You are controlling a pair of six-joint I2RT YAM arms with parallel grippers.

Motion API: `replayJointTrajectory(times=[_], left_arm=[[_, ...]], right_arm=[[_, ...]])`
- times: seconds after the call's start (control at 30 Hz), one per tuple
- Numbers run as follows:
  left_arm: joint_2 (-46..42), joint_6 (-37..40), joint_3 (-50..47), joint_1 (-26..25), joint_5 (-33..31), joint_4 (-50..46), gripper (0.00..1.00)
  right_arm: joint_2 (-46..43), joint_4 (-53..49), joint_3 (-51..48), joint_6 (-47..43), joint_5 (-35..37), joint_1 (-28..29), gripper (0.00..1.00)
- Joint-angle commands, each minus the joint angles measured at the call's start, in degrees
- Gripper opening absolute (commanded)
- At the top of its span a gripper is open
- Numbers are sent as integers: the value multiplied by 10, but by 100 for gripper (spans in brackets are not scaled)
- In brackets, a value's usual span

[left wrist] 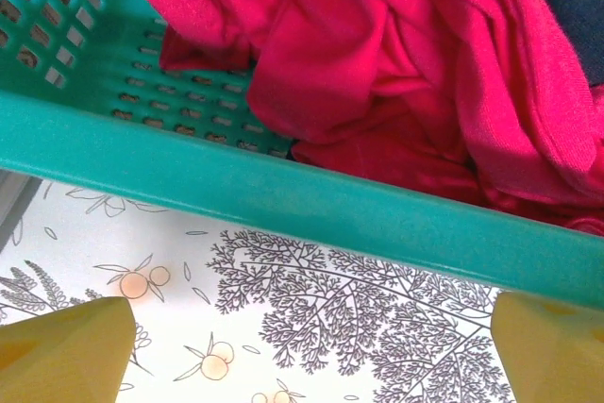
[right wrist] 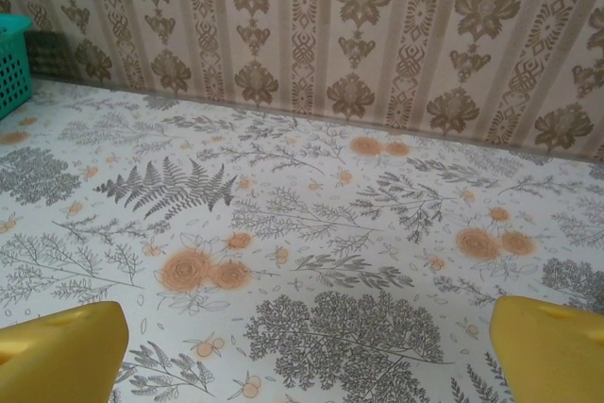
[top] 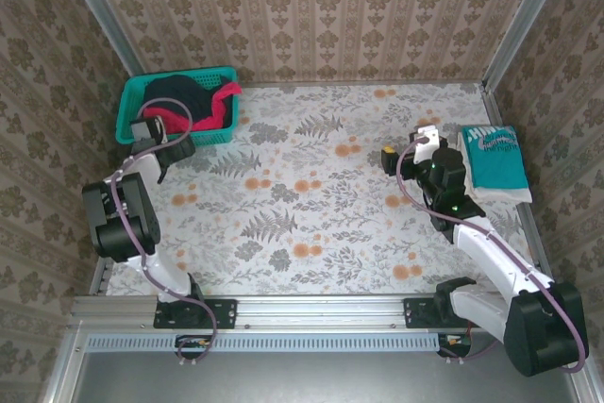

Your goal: Fold and stack the t-shirts

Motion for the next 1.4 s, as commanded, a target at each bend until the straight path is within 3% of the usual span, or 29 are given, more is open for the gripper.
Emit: replayJointTrajectory(times=[0.0, 0.37, 0.5, 0.63, 0.77, 1.07, 1.2, 1.37], left_arm=[[16, -45, 52, 10, 2, -65, 98], [66, -73, 141, 27, 27, -110, 100], [26, -86, 119, 16, 42, -103, 100], [-43, -100, 85, 3, 13, -91, 100], [-59, -102, 109, 1, -19, -109, 100], [78, -107, 316, 14, -32, -217, 100], [152, -147, 405, 16, -21, -274, 90], [224, -188, 456, 17, 17, -264, 79]], right_arm=[[-9, -12, 13, -1, 9, 5, 100], [2, -25, 16, 2, -2, 6, 100], [8, -20, 22, 8, -15, 6, 100], [20, -1, 26, 30, -39, 5, 100], [33, 4, 40, 48, -81, 7, 100], [57, 40, 64, 109, -163, 10, 100], [56, 27, 65, 105, -155, 13, 100], [46, 9, 60, 94, -143, 15, 100]])
